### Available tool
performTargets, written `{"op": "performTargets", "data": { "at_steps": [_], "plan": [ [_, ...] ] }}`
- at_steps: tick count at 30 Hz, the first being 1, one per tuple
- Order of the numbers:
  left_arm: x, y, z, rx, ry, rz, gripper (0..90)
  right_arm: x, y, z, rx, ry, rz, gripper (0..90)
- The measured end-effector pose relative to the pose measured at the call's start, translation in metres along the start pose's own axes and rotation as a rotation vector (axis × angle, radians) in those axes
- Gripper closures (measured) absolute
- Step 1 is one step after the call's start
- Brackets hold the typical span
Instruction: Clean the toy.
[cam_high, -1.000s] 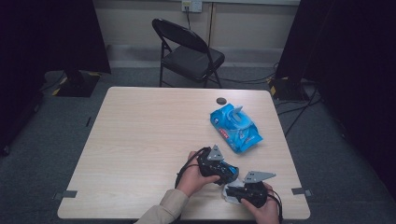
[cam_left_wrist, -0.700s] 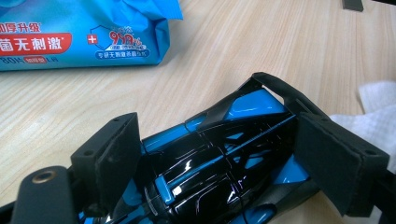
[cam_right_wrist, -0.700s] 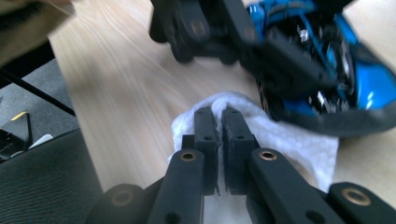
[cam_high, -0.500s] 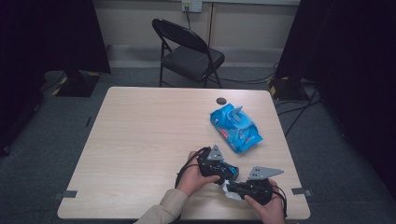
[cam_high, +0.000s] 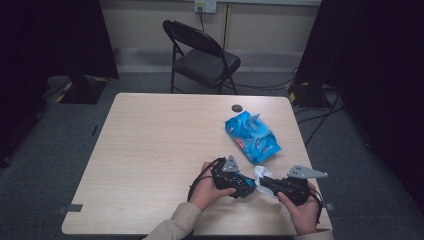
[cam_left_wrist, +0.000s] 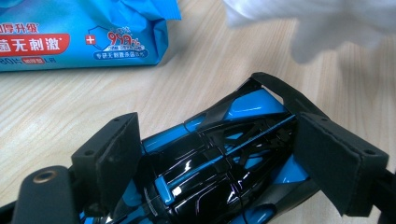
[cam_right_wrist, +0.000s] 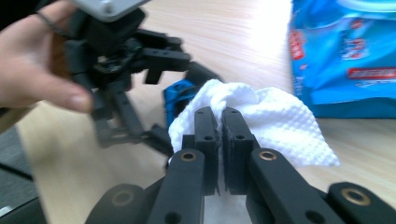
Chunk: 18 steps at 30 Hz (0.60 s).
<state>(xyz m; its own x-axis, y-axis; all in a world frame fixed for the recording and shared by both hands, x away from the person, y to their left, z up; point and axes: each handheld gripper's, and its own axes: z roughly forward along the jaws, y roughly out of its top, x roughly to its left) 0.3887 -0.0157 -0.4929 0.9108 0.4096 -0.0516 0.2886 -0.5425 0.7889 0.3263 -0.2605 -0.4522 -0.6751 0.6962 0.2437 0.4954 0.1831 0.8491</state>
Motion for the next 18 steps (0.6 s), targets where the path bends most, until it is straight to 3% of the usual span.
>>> {"op": "performTargets", "data": {
  "at_steps": [4,9,18],
  "plan": [
    [0.0,0.0,0.0,0.002,-0.002,0.003,15.1,-0.007,0.0,0.007,0.019,-0.034,0.005,86.7],
    [0.0,0.0,0.0,-0.002,-0.001,0.002,15.1,-0.016,-0.009,0.019,0.04,-0.052,0.052,86.7],
    [0.0,-0.001,0.0,-0.009,-0.005,0.004,15.1,-0.022,-0.025,0.03,0.088,-0.072,0.057,86.0]
  ]
}}
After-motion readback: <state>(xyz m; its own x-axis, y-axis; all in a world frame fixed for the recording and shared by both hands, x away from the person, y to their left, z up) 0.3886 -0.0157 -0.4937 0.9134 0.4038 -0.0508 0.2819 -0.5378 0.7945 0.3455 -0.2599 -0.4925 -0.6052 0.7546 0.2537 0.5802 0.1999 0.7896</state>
